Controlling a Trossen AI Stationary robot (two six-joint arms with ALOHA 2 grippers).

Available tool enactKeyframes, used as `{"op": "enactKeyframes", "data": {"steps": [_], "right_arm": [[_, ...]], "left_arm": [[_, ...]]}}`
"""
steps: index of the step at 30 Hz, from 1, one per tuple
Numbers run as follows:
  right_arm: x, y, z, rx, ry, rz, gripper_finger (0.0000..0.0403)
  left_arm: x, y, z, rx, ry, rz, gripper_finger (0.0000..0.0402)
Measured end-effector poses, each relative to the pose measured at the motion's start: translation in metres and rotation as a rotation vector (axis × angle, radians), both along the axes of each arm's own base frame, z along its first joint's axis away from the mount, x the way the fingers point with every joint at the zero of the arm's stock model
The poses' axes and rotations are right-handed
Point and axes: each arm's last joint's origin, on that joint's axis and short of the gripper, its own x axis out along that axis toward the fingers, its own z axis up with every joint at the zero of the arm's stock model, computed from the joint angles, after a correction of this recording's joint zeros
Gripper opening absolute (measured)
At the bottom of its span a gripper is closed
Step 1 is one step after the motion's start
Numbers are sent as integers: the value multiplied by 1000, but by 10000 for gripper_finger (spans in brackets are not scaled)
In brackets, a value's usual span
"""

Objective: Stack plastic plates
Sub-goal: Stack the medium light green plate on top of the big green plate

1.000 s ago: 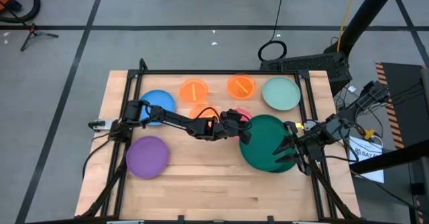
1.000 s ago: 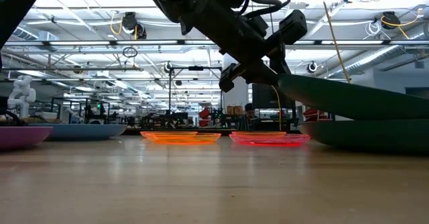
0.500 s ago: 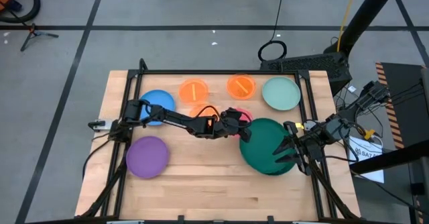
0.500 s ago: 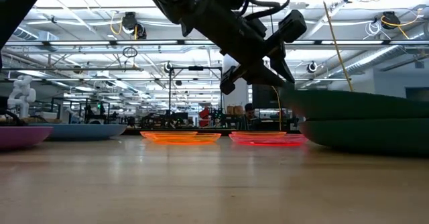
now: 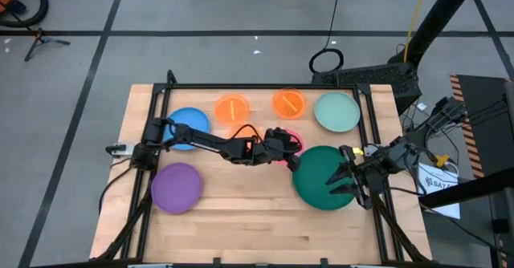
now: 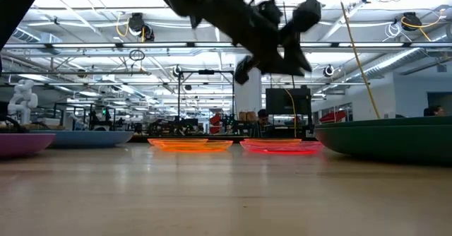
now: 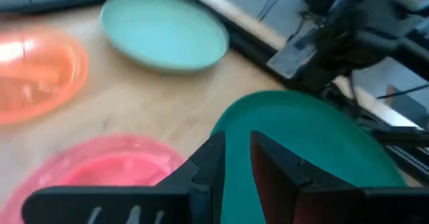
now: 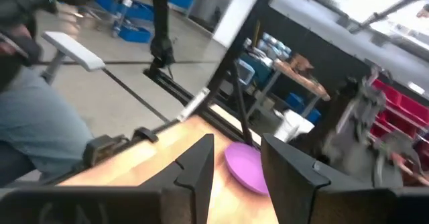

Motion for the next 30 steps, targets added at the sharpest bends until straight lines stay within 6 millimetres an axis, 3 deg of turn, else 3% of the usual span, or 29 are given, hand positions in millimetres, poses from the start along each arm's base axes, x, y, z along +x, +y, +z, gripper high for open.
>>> {"op": "enactKeyframes", "data": {"steps": [9,16,23,30], "right_arm": [[3,-13,-5,190,78,-396,116],[14,-23,-10,302,112,-524,116],[33,-35,-20,405,163,-647,116],[49,-46,-26,463,269,-789,116]], "left_arm": [[-40,-10,46,259,262,-65,75],[-77,-11,64,469,540,-17,75],[-94,13,52,638,765,-3,74],[-131,37,43,598,748,-16,74]]}}
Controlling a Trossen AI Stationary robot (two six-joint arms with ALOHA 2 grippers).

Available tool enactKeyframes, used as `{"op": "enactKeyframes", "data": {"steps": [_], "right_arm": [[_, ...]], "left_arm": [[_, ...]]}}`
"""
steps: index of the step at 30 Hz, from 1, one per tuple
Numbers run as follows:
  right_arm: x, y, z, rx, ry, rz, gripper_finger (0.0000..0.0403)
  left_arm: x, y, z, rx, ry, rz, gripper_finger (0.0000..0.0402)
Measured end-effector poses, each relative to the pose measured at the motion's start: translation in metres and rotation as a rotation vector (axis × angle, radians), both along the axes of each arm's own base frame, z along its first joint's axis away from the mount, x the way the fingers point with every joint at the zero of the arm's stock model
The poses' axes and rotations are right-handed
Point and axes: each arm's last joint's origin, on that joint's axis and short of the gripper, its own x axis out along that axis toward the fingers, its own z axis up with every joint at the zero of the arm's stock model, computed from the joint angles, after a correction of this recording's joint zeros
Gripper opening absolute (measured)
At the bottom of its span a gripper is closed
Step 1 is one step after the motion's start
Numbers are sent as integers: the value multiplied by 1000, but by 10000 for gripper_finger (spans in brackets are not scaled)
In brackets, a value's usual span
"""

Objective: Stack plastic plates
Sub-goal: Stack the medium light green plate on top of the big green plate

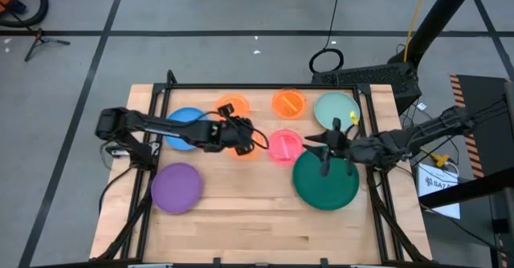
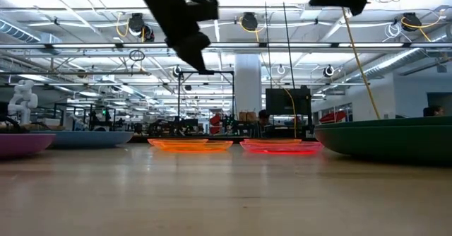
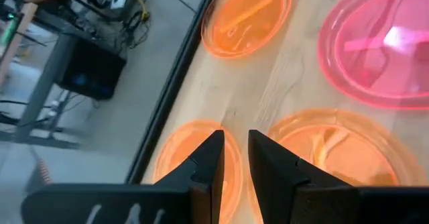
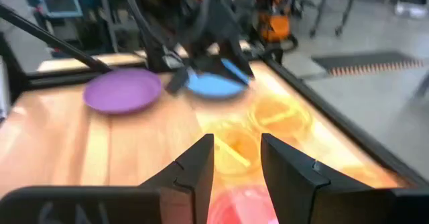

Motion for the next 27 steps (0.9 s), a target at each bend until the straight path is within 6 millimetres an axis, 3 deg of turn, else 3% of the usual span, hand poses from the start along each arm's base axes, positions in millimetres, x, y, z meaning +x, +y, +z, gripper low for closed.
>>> {"op": "enactKeyframes", "data": {"steps": [8,15,21,27], "right_arm": [[29,-10,0,81,108,-45,116],[66,-25,5,172,249,-39,116],[82,-51,11,296,432,-191,116],[77,-91,7,393,624,-404,116]], "left_arm": [[-58,-7,16,-56,-181,-88,74],[-90,-24,25,-84,-274,-167,74],[-116,-27,27,-82,-426,-209,74],[-138,-25,32,-91,-547,-208,74]]}}
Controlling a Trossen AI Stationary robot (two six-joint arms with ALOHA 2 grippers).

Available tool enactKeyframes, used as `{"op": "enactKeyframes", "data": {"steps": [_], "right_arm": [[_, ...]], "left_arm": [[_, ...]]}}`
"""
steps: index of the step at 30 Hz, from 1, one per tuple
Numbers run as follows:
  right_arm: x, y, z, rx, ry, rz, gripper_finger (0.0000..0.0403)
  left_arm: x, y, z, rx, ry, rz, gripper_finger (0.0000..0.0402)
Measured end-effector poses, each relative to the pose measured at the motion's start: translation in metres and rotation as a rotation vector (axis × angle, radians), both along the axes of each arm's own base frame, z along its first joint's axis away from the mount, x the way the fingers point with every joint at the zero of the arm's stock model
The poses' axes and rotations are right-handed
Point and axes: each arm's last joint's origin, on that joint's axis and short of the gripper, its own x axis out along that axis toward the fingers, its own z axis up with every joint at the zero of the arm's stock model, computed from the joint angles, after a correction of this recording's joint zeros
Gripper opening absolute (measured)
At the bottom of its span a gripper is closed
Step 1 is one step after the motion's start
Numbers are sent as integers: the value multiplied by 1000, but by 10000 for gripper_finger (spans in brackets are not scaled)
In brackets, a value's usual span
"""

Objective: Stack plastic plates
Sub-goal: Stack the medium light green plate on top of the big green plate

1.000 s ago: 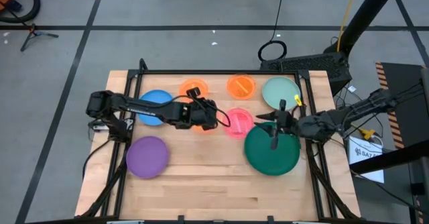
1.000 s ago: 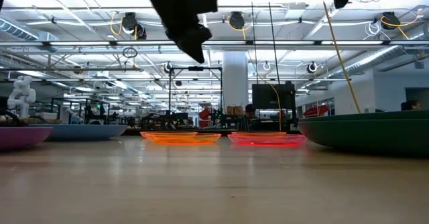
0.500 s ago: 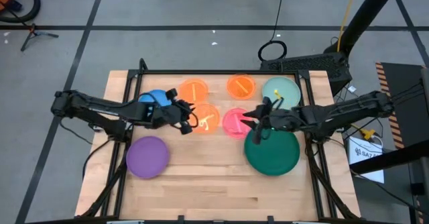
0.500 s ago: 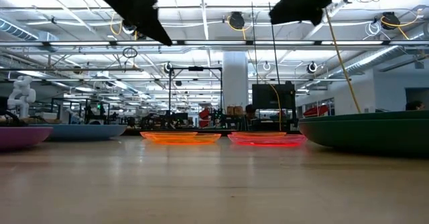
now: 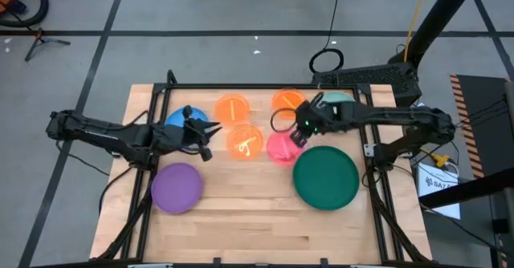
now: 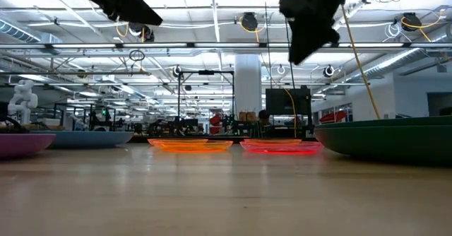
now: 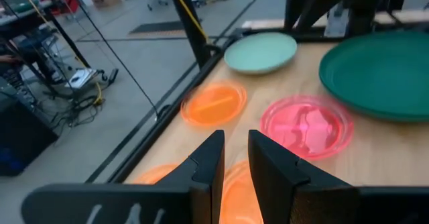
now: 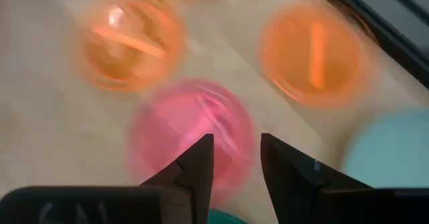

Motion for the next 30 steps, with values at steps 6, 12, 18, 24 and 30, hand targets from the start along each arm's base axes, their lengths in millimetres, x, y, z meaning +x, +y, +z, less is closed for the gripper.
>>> {"op": "enactKeyframes", "data": {"steps": [6,12,18,24,30], "right_arm": [[-17,-45,-12,80,135,-186,116],[-30,-88,-29,108,247,-313,116],[-34,-114,-45,115,344,-271,116],[-25,-122,-46,71,255,-277,116],[-10,-131,-40,-10,84,-282,116]], "left_arm": [[-6,1,5,-20,-31,6,74],[-7,1,2,-20,-6,8,74],[-9,1,-1,-24,31,12,74],[-8,1,6,23,37,-6,74],[-8,1,32,60,-16,-21,74]]}}
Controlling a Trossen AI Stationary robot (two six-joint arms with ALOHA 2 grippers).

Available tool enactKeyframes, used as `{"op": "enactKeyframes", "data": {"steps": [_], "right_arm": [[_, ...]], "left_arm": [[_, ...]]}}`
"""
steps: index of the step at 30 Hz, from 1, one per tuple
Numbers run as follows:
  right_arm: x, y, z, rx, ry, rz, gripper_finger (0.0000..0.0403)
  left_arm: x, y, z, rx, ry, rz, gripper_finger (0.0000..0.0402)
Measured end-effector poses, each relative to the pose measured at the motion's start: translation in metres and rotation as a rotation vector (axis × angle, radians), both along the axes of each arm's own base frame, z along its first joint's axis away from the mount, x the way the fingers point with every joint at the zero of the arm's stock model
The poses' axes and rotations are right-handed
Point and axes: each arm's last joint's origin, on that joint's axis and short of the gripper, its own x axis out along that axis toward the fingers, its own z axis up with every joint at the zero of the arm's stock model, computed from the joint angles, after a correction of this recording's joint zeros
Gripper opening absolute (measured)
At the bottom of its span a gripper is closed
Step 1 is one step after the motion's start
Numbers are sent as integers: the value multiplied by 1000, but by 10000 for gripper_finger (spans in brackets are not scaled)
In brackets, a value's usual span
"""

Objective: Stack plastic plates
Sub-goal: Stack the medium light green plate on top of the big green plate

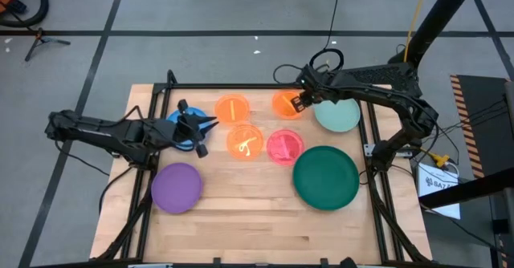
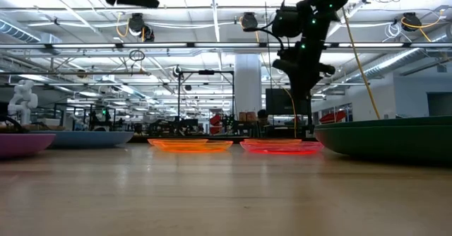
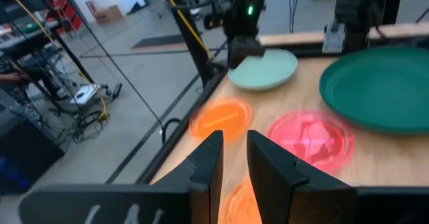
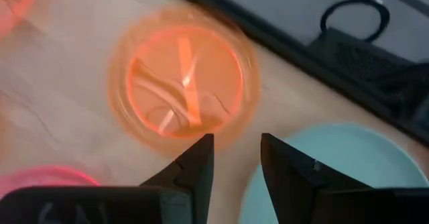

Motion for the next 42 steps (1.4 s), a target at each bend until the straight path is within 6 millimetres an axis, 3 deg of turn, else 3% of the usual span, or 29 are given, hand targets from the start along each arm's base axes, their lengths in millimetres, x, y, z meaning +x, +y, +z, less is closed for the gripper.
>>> {"op": "enactKeyframes", "data": {"steps": [8,17,24,42], "right_arm": [[4,-6,4,-50,-66,-11,116],[-29,4,-8,194,176,-142,135],[-25,8,-12,266,163,-103,169],[3,-5,-87,311,406,-68,160]], "left_arm": [[-2,0,0,30,55,-8,74],[-4,1,-5,6,101,3,74],[-4,1,-5,-12,90,9,74],[-8,1,-14,-79,142,42,74]]}}
